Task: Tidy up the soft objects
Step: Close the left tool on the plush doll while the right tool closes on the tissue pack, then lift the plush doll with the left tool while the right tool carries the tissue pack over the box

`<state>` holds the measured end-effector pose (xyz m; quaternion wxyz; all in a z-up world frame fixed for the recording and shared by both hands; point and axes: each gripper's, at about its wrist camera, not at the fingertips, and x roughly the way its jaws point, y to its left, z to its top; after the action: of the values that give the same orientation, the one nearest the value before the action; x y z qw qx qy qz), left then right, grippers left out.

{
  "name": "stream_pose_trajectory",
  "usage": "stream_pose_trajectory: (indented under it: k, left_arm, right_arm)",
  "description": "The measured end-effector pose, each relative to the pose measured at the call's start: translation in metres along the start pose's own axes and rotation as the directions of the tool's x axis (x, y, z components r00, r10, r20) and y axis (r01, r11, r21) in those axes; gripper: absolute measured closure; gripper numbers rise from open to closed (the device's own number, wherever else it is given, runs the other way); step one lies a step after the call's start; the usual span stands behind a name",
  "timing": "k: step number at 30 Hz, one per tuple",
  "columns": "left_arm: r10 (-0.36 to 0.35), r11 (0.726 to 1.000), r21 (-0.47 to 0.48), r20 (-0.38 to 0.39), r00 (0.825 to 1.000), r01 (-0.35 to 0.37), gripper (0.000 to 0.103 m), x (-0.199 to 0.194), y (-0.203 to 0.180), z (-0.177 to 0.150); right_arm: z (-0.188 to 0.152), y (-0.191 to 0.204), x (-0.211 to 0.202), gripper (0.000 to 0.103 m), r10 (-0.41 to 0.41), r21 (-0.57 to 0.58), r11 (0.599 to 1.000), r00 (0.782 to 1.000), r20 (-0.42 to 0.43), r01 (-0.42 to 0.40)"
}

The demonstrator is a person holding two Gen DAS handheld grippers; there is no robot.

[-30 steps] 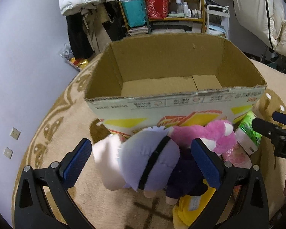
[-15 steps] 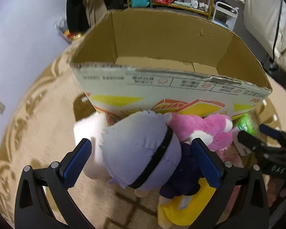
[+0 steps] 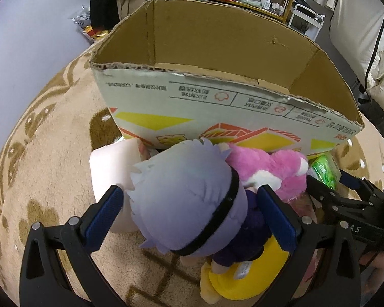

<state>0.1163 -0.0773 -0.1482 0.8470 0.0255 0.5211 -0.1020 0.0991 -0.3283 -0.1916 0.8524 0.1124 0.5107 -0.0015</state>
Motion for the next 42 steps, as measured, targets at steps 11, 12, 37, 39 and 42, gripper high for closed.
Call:
stream_pose_trajectory:
  k: [11, 12, 37, 39, 42]
  left_arm:
    - [-0.016, 1.0, -0.022, 0.005, 1.0, 0.016, 0.017, -0.003, 0.003, -0.004]
    - [-0.019, 1.0, -0.023, 0.005, 1.0, 0.019, 0.021, -0.004, 0.003, -0.004]
    - [0.043, 0.999, -0.035, 0.088, 0.995, -0.04, 0.041, -0.034, 0.007, -0.001]
    - [0.052, 0.998, -0.036, 0.098, 0.994, -0.049, 0.041, -0.038, 0.008, -0.001]
    - [0.071, 0.997, -0.037, 0.113, 0.991, -0.067, 0.041, -0.046, 0.011, -0.003]
  right_arm:
    - [0.005, -0.001, 0.006, 0.014, -0.018, -0.023, 1.0, 1.0, 0.013, 0.018]
    - [0.006, -0.002, 0.006, 0.014, -0.018, -0.024, 1.0, 1.0, 0.013, 0.018]
    - [-0.015, 0.013, -0.053, 0.016, 0.006, -0.021, 1.0, 0.994, 0.112, -0.004]
    - [-0.015, 0.013, -0.06, 0.016, 0.01, -0.021, 1.0, 0.992, 0.126, -0.007]
    - [-0.017, 0.013, -0.072, 0.016, 0.01, -0.011, 1.0, 0.99, 0.14, -0.008]
